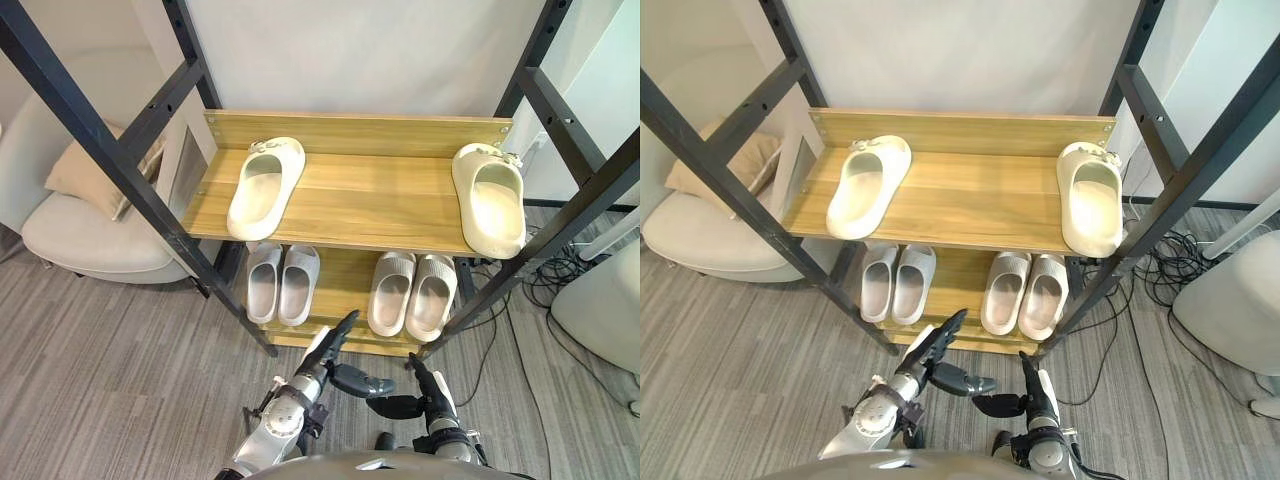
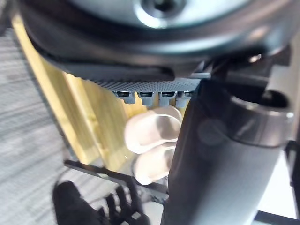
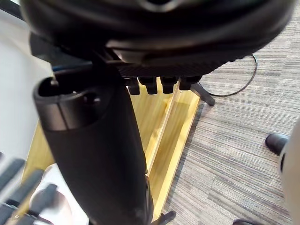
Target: Organize the slippers on the shoe rack
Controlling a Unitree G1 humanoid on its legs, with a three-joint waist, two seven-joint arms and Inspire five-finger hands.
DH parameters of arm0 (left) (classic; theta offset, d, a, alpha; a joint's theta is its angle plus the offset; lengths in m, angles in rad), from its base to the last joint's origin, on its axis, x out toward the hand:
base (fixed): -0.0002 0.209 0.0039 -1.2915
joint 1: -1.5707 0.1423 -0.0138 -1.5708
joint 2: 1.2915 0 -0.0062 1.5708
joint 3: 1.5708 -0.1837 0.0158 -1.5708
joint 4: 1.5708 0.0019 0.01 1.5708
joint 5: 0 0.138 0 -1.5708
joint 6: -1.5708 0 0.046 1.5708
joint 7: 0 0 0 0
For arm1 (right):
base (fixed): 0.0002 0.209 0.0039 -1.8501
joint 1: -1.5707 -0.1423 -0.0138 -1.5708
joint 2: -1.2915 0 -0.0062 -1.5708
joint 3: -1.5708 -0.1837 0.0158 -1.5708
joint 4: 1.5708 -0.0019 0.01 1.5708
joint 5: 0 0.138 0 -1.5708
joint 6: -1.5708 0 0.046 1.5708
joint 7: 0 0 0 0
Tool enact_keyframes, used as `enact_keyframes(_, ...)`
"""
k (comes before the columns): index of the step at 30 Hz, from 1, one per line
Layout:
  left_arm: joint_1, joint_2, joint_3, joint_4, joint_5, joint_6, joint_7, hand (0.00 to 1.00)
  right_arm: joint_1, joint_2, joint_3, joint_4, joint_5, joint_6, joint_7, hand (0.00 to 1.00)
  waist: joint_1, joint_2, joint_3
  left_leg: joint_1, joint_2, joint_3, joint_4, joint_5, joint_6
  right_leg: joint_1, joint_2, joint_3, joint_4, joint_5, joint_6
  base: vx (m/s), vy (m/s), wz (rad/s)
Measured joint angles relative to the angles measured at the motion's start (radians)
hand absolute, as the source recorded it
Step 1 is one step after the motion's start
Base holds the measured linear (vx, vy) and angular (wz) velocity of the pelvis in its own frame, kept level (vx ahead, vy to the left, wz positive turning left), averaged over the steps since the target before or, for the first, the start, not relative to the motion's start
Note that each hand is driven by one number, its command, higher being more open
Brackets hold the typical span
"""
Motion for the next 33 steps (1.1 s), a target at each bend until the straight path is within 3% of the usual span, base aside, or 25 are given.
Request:
enact_keyframes(5, -0.042, 0.01, -0.17, -0.081, -0.057, -0.008, -0.072, 1.0, -0.012, -0.007, 0.002, 0.019, 0.0, 0.0, 0.003, 1.0, -0.003, 0.004, -0.011, 0.023, 0.0, 0.0, -0.01, 0.001, 0.0, 0.018, 0.001, -0.001, 0.0, -0.005, 0.0, 0.0, 0.0, 0.0)
enact_keyframes(8, -0.061, 0.013, -0.217, -0.126, -0.095, -0.009, -0.091, 1.0, -0.01, -0.007, 0.005, 0.019, 0.001, 0.0, 0.009, 1.0, -0.008, 0.004, -0.021, 0.026, 0.0, 0.002, -0.014, 0.001, 0.001, 0.018, 0.001, 0.001, 0.001, -0.006, 0.001, 0.0, 0.004, -0.02)
enact_keyframes(14, -0.133, 0.015, -0.236, -0.293, -0.217, -0.01, -0.078, 1.0, -0.01, -0.014, 0.012, 0.019, 0.017, 0.0, 0.019, 1.0, -0.005, 0.002, -0.025, 0.037, 0.005, 0.02, -0.016, -0.002, -0.001, 0.017, -0.001, 0.019, 0.009, -0.01, 0.002, 0.0, 0.016, -0.08)
enact_keyframes(19, -0.182, 0.012, -0.232, -0.477, -0.263, -0.045, -0.039, 1.0, -0.008, -0.021, 0.038, 0.019, 0.019, 0.004, 0.021, 1.0, -0.004, -0.008, -0.038, 0.04, 0.008, 0.021, -0.016, -0.002, -0.002, 0.021, -0.001, 0.021, 0.009, -0.01, 0.001, 0.0, 0.001, -0.01)
enact_keyframes(25, -0.199, 0.003, -0.117, -0.609, -0.271, -0.074, 0.033, 1.0, -0.006, -0.019, 0.054, 0.038, 0.019, 0.006, 0.024, 1.0, 0.0, -0.02, -0.063, 0.052, 0.007, 0.018, -0.016, -0.004, -0.002, 0.033, 0.0, 0.016, 0.006, -0.012, 0.001, 0.0, 0.001, 0.01)
enact_keyframes(33, -0.232, -0.009, 0.193, -0.688, -0.134, -0.141, 0.176, 1.0, -0.004, -0.013, 0.059, 0.039, 0.019, 0.015, 0.039, 1.0, 0.002, -0.02, -0.067, 0.046, 0.0, 0.001, -0.015, -0.002, -0.001, 0.035, 0.0, -0.002, 0.008, -0.013, 0.002, -0.01, 0.004, 0.06)
